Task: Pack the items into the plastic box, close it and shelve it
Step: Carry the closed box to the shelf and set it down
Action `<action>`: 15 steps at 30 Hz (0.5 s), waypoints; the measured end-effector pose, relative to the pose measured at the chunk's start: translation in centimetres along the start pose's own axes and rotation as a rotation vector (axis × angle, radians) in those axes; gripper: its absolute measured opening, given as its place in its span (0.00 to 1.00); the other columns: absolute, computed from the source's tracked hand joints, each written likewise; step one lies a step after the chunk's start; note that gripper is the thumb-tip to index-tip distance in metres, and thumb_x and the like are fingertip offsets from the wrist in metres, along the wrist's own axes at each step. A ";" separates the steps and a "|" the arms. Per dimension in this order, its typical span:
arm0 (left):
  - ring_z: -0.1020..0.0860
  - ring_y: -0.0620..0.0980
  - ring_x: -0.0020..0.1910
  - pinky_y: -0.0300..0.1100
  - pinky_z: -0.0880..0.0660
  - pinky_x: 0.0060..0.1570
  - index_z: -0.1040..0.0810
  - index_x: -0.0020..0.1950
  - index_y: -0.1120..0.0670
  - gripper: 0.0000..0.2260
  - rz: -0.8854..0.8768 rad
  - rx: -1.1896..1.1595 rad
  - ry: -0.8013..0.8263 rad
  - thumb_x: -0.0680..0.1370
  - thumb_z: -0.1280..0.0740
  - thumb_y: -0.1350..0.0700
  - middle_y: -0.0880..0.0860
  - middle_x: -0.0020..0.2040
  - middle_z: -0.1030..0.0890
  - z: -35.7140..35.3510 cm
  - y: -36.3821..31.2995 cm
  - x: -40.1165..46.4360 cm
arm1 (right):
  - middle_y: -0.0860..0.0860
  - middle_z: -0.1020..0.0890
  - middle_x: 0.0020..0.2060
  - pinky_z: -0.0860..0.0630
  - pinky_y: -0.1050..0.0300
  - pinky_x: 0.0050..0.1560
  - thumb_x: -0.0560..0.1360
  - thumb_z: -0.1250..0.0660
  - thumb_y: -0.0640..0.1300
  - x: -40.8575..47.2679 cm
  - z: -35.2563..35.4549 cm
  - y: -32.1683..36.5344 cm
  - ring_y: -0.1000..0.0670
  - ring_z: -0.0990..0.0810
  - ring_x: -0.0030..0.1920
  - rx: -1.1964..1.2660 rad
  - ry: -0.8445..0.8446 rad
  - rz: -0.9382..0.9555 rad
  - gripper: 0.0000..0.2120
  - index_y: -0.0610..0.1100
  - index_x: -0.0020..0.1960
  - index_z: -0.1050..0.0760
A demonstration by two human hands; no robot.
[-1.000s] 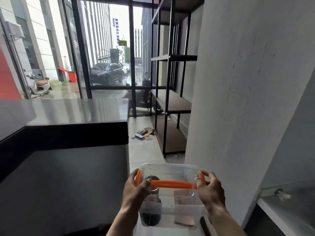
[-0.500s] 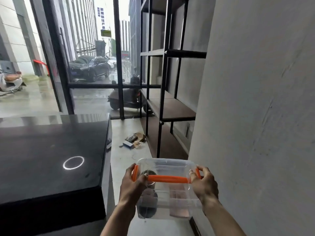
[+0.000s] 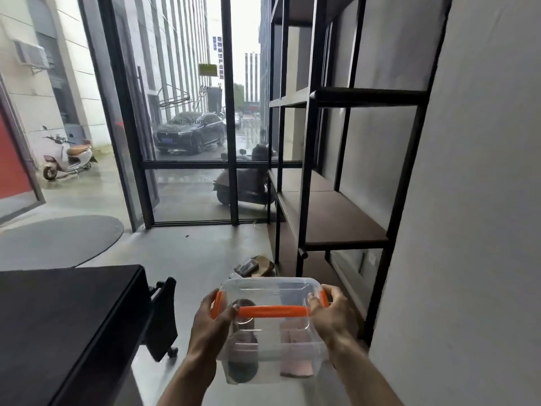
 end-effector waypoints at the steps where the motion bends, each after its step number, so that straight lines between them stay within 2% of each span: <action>1: 0.24 0.57 0.62 0.59 0.26 0.63 0.32 0.74 0.49 0.29 -0.001 -0.005 -0.010 0.75 0.27 0.54 0.55 0.69 0.26 -0.6 -0.7 2.3 | 0.53 0.17 0.45 0.21 0.54 0.44 0.77 0.33 0.56 2.7 -1.0 0.9 0.50 0.19 0.43 0.001 0.019 0.007 0.15 0.52 0.62 0.24; 4: 0.26 0.58 0.64 0.61 0.28 0.64 0.34 0.76 0.49 0.31 0.015 0.003 -0.050 0.75 0.27 0.53 0.54 0.70 0.28 -1.9 -2.0 9.2 | 0.51 0.17 0.47 0.23 0.55 0.41 0.78 0.34 0.56 9.8 -4.7 3.4 0.49 0.18 0.44 -0.021 0.082 0.029 0.16 0.52 0.63 0.25; 6: 0.26 0.57 0.64 0.61 0.28 0.65 0.35 0.76 0.50 0.32 0.021 -0.007 -0.072 0.74 0.26 0.53 0.54 0.70 0.28 -2.6 -2.3 14.0 | 0.49 0.16 0.49 0.21 0.53 0.45 0.78 0.34 0.56 14.2 -7.5 4.7 0.48 0.18 0.45 -0.042 0.106 0.044 0.17 0.51 0.64 0.25; 10: 0.26 0.55 0.60 0.56 0.26 0.60 0.35 0.76 0.50 0.32 0.017 -0.027 -0.100 0.75 0.27 0.53 0.52 0.64 0.27 -3.5 -1.4 25.4 | 0.47 0.15 0.51 0.21 0.53 0.47 0.78 0.34 0.53 23.3 -14.6 6.5 0.47 0.19 0.45 -0.076 0.139 0.087 0.18 0.49 0.65 0.26; 12: 0.26 0.55 0.58 0.54 0.26 0.58 0.34 0.76 0.51 0.31 0.014 -0.051 -0.114 0.75 0.27 0.54 0.51 0.62 0.27 -3.7 -0.9 31.5 | 0.47 0.15 0.53 0.25 0.55 0.46 0.78 0.34 0.52 27.9 -18.6 7.5 0.48 0.21 0.45 -0.091 0.141 0.105 0.18 0.48 0.66 0.25; 15: 0.26 0.57 0.61 0.57 0.27 0.61 0.34 0.75 0.50 0.29 0.019 -0.075 -0.135 0.76 0.28 0.54 0.53 0.66 0.27 -3.6 -0.3 41.5 | 0.49 0.16 0.51 0.27 0.59 0.41 0.80 0.35 0.51 35.4 -25.0 10.0 0.50 0.22 0.42 -0.106 0.166 0.127 0.19 0.47 0.68 0.27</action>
Point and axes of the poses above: each hand's wrist, its own x-axis towards the middle knuckle, its own z-axis out of the back of the hand, y = z × x, the point moved 4 cm from there along x, towards the middle knuckle
